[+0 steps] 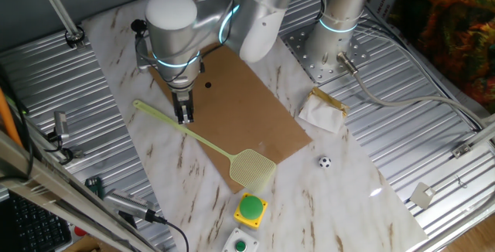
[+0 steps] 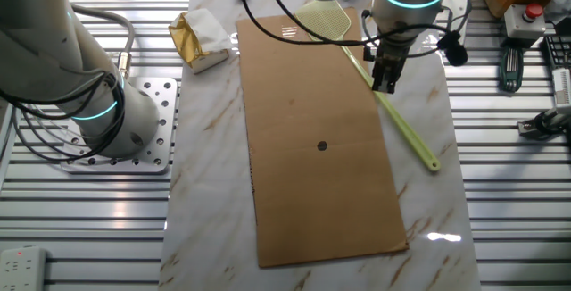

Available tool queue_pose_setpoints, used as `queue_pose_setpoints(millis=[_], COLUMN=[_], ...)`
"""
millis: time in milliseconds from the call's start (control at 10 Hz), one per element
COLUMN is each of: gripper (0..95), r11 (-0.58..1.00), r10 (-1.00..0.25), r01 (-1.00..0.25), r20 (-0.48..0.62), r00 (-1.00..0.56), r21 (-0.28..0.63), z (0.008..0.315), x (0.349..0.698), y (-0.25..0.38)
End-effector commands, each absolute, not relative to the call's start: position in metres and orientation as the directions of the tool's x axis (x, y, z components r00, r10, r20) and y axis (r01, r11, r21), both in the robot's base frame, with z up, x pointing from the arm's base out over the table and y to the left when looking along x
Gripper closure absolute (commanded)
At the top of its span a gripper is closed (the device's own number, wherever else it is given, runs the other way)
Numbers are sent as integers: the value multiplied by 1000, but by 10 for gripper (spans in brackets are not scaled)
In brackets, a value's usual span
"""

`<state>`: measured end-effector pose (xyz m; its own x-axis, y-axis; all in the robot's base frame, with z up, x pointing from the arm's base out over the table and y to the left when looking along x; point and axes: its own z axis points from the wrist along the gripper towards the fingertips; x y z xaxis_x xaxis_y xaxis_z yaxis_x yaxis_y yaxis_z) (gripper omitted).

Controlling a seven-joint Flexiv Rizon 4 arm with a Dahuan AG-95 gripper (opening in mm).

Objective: Swat with a flyswatter

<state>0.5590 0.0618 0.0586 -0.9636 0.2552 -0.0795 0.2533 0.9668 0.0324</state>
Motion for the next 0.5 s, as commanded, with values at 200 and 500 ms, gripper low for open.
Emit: queue_pose_setpoints(millis=[200, 500], gripper=[950, 950], r11=[967, 966], r10=[256, 256], r01=[254, 254], r20=[-83, -89], r00=[-963, -963], r21=[36, 39], z=[56, 50], x=[558, 558], y=[62, 62])
